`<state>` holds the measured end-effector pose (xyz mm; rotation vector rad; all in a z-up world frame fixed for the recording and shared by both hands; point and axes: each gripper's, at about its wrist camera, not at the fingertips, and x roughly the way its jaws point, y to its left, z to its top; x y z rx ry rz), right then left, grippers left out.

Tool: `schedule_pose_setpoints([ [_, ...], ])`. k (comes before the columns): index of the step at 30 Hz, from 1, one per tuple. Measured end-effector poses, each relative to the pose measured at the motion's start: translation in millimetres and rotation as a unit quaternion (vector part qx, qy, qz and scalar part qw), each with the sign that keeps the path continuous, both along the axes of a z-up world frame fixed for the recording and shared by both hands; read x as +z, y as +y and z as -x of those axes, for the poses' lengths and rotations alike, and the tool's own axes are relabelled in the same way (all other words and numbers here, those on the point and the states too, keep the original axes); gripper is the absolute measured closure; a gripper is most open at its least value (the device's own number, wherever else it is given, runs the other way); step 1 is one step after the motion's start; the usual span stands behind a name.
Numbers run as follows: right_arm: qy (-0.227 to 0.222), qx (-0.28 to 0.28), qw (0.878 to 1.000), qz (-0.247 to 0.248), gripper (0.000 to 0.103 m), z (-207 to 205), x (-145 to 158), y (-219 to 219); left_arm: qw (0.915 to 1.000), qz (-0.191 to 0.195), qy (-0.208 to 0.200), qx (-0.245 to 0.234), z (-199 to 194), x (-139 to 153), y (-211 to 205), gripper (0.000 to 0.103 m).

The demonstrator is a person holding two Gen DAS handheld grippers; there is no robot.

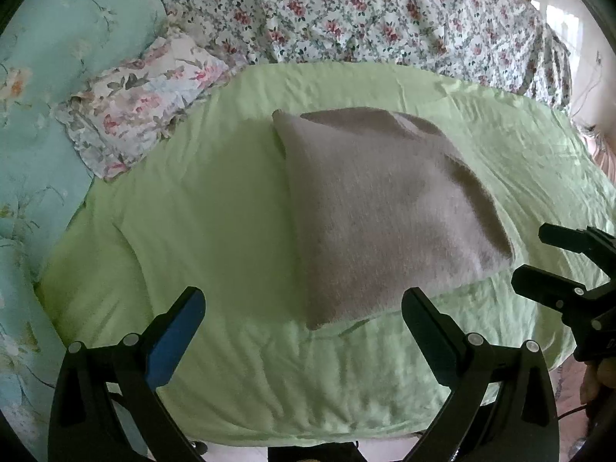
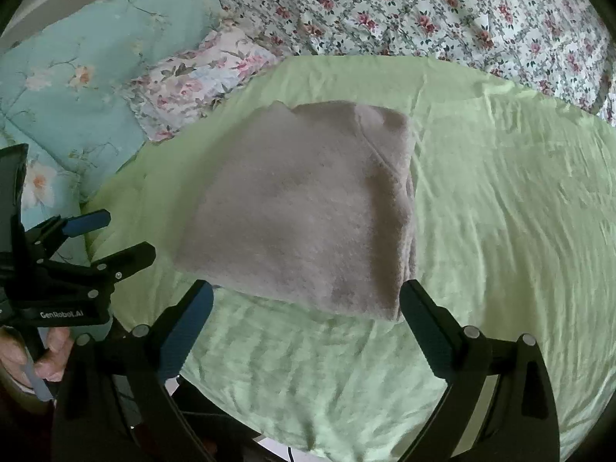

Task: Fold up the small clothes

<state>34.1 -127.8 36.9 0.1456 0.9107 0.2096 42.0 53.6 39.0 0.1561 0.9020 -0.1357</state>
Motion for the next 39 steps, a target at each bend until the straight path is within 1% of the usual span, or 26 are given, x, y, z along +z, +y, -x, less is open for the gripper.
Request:
schedule_pose_setpoints([
  [8, -0.003, 0.007, 1.000, 0.003, 0.005, -7.6, 4.0, 2.9, 1.0000, -0.004, -0.006, 0.001, -2.7, 0.7, 0.5, 0.001],
  [21, 0.006, -0.004, 1.000, 0.005, 0.004, -24.4, -2.6, -5.4, 0.9998, -0.016, 0.009, 0.004, -25.8, -13.4, -2.6, 0.001],
  [39, 0.007, -0.010, 1.000, 0.003, 0.003, -39.9, -2.9, -15.8, 0.9994, -0.025, 0.012, 0.017, -40.2, -17.2, -8.4, 0.001],
])
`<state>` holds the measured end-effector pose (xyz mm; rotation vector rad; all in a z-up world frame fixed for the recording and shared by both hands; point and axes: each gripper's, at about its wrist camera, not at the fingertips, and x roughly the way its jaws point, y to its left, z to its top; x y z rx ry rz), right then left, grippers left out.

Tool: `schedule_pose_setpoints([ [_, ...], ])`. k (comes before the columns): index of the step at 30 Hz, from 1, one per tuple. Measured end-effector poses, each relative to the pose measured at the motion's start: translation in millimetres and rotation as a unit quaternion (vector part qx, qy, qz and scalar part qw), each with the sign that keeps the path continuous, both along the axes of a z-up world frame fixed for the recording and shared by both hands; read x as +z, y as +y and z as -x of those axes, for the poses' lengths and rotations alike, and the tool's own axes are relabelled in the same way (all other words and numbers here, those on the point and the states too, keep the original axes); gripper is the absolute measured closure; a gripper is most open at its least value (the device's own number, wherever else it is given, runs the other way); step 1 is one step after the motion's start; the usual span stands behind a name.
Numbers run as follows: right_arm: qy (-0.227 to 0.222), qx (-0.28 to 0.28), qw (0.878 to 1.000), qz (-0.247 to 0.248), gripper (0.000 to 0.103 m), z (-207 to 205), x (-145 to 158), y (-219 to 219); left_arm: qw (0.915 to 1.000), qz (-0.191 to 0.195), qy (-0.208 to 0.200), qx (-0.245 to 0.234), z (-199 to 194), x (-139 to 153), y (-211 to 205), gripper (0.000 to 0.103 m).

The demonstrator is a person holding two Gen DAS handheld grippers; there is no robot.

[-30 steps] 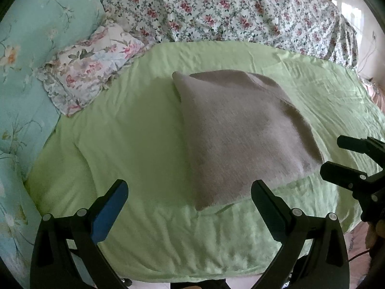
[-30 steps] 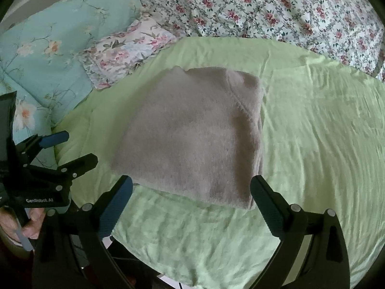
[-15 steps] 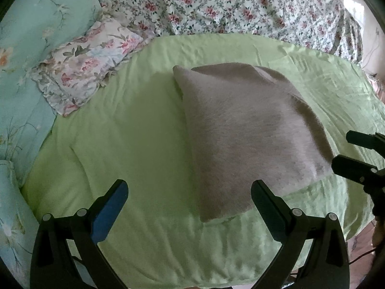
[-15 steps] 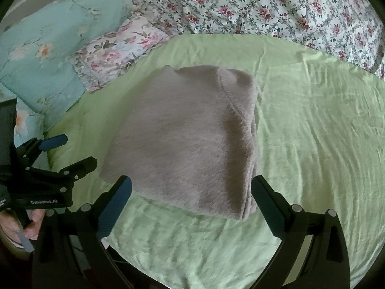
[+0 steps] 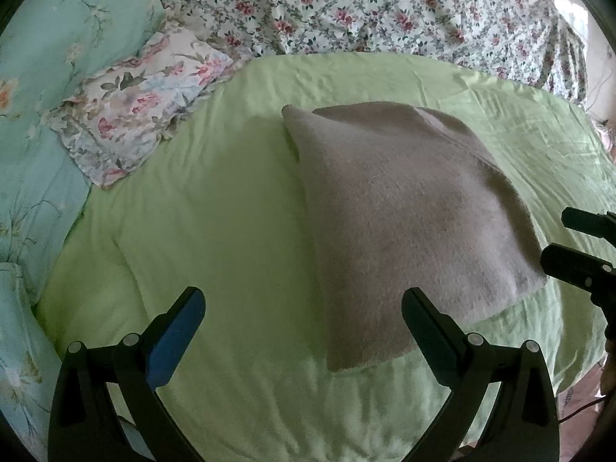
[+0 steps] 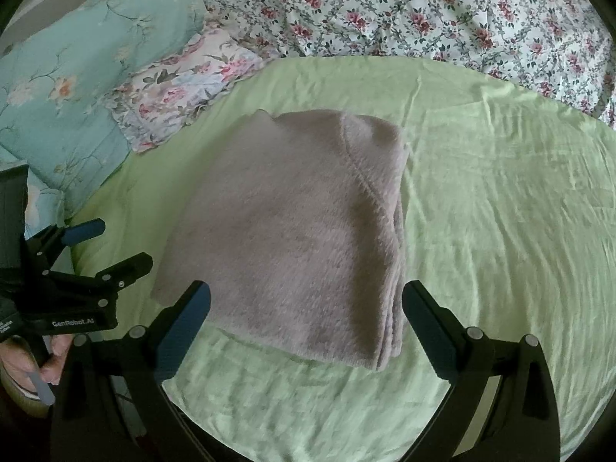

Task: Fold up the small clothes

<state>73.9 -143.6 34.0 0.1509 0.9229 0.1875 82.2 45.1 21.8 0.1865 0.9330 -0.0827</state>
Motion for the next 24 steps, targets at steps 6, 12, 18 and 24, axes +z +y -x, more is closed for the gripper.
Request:
schedule_pose_setpoints([
  [6, 0.001, 0.000, 1.000, 0.000, 0.003, -1.8, -0.2, -0.4, 1.0000, -0.001, 0.001, -0.002, -0.4, -0.8, -3.8, 0.001],
  [12, 0.001, 0.000, 1.000, 0.000, 0.003, -4.1, -0.8, -1.1, 1.0000, -0.001, 0.001, -0.002, -2.4, -1.2, -4.1, 0.001],
  [18, 0.001, -0.001, 1.000, -0.001, 0.003, -6.6, -1.0, -1.6, 1.0000, 0.000, 0.001, -0.002, -2.2, -1.1, -3.5, 0.001],
  [24, 0.001, 0.000, 1.000, -0.001, 0.003, -10.7, -2.0, -1.3, 1.0000, 0.000, 0.003, -0.003, -7.6, -1.9, -5.7, 0.001],
])
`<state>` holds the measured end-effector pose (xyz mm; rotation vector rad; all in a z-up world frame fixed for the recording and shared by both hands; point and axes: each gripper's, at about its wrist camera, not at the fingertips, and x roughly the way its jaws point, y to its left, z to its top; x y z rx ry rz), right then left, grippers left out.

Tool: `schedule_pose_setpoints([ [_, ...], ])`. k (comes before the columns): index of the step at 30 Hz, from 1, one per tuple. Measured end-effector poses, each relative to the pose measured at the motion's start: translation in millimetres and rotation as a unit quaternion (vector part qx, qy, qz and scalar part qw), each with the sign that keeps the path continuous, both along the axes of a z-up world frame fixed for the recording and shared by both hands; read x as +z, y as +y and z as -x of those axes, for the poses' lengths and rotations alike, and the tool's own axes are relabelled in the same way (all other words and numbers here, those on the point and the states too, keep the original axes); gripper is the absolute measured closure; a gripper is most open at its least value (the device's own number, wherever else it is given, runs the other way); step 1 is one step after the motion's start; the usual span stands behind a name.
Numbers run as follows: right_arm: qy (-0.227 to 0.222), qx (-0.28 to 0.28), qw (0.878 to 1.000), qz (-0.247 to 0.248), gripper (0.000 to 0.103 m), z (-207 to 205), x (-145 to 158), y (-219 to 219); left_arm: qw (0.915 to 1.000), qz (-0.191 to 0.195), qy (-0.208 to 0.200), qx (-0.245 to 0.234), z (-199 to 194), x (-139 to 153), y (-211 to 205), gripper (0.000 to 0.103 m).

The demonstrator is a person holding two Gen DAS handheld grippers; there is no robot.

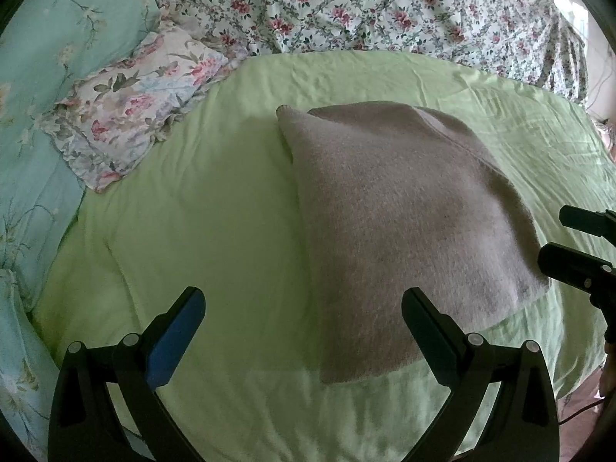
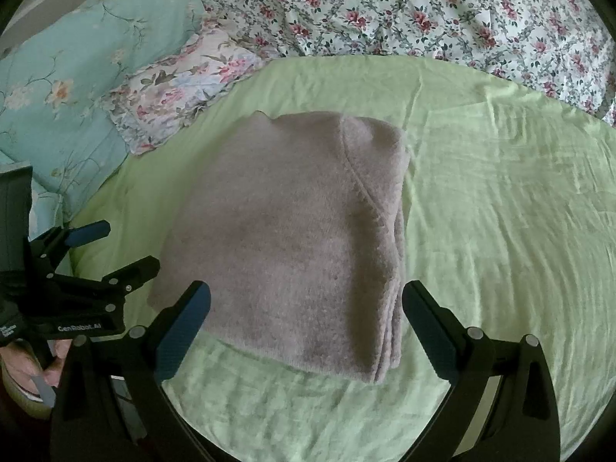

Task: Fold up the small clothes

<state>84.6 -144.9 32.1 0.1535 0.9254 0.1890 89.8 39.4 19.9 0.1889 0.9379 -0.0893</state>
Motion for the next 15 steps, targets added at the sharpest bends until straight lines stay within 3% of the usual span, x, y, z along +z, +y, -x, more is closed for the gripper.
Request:
schedule_pose_setpoints([
  [15, 0.001, -0.001, 1.000, -0.001, 0.003, -1.1, 0.7, 2.1, 1.0000, 0.000, 0.000, -0.001, -3.4, -0.2, 0.6, 0.001],
])
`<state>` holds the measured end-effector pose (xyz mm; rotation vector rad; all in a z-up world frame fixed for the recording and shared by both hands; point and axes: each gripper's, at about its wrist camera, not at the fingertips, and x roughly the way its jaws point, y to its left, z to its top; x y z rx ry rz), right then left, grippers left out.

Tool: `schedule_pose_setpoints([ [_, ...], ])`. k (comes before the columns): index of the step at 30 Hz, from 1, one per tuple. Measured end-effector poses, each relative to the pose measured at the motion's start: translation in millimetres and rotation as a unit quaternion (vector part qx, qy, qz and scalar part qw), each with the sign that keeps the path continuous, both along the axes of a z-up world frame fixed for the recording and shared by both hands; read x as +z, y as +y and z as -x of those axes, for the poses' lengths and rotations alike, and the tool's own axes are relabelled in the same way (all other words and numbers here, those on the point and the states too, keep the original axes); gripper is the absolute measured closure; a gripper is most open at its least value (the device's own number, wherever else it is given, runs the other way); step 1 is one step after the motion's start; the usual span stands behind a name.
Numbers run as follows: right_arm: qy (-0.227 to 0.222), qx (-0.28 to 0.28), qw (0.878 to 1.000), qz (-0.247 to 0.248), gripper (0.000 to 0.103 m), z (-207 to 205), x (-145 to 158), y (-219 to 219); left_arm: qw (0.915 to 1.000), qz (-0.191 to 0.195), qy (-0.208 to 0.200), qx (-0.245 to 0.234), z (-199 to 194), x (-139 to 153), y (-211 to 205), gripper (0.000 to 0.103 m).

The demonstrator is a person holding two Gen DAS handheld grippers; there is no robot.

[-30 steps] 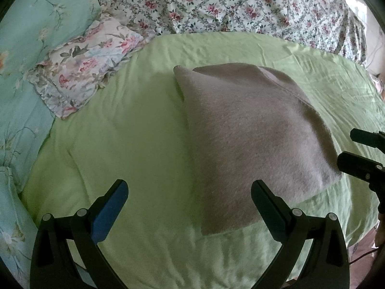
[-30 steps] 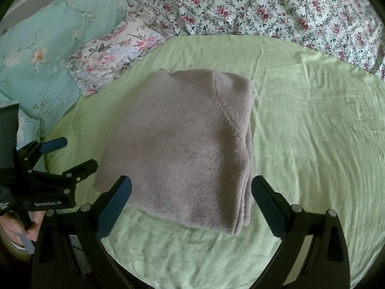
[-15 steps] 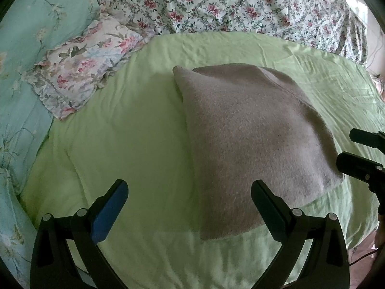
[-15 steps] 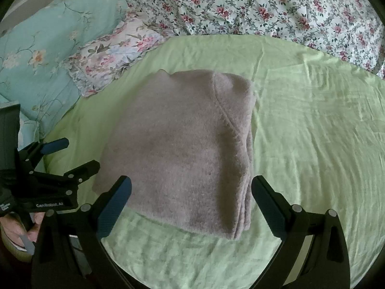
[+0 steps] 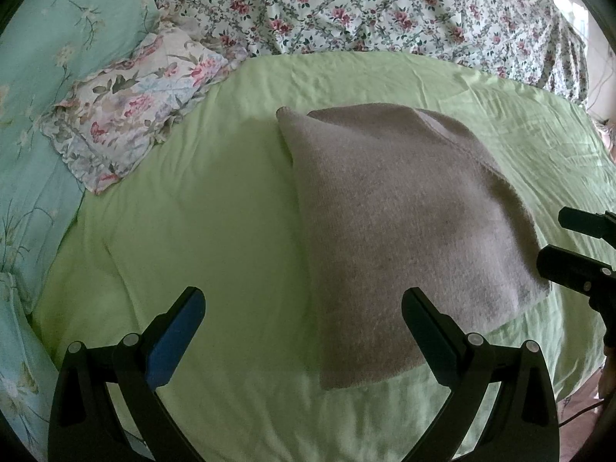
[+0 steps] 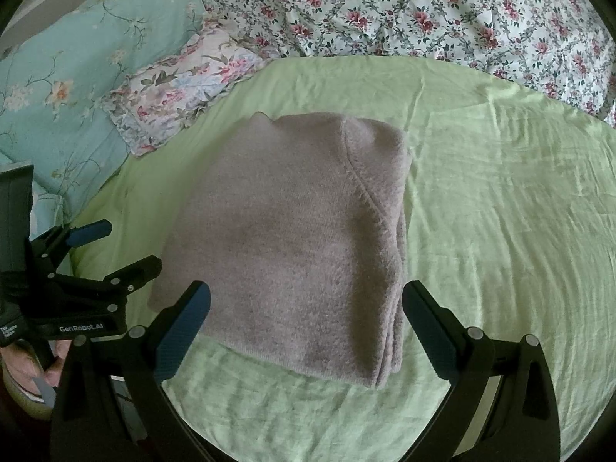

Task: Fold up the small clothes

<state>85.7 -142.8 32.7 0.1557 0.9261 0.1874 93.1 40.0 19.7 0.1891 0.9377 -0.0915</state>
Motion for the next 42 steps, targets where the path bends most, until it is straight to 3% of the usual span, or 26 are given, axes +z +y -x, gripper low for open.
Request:
schedule_pose_setpoints([
  [42, -0.007, -0.006, 1.000, -0.003, 0.003, -1.7, 4.2, 1.8, 1.0000, 0.007, -0.003, 0.003, -1.5, 6.6, -9.1, 0.001],
])
